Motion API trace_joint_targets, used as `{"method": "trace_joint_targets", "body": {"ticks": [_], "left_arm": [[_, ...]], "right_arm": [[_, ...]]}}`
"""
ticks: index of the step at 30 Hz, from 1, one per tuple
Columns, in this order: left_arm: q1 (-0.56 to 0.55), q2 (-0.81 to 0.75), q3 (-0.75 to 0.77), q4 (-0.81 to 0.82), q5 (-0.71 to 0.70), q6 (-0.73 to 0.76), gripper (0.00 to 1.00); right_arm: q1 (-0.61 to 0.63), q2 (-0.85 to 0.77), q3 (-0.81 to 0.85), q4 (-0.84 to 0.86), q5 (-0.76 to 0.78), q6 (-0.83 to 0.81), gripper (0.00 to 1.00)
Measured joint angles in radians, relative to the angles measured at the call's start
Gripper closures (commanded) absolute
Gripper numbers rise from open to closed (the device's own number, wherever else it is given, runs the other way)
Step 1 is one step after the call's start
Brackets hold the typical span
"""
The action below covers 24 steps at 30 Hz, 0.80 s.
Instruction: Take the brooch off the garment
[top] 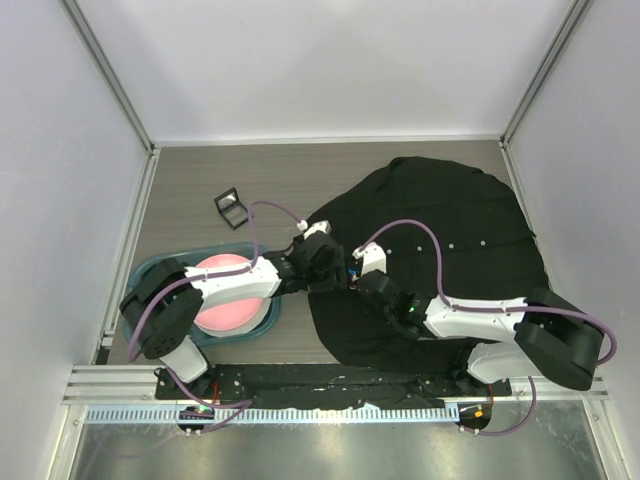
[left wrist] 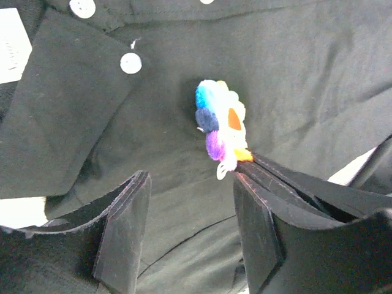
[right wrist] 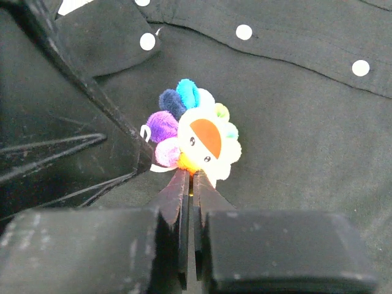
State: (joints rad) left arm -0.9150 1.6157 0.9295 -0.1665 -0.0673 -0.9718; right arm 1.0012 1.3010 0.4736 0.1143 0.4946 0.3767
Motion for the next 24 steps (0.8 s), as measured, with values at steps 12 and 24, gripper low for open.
{"method": "trace_joint_targets", "body": {"ticks": [12, 24], "left_arm": [[0.053, 0.066, -0.004, 0.18, 0.074, -0.105, 0.45], [0.071, 0.173, 0.034, 0.225, 0.128, -0.135, 0.84]], "right_arm": [[-0.037, -0.079, -0.049, 0.026, -0.031, 0.025, 0.95], [-0.048, -0.079, -0.054, 0.036, -0.076, 0.024, 0.81]]}}
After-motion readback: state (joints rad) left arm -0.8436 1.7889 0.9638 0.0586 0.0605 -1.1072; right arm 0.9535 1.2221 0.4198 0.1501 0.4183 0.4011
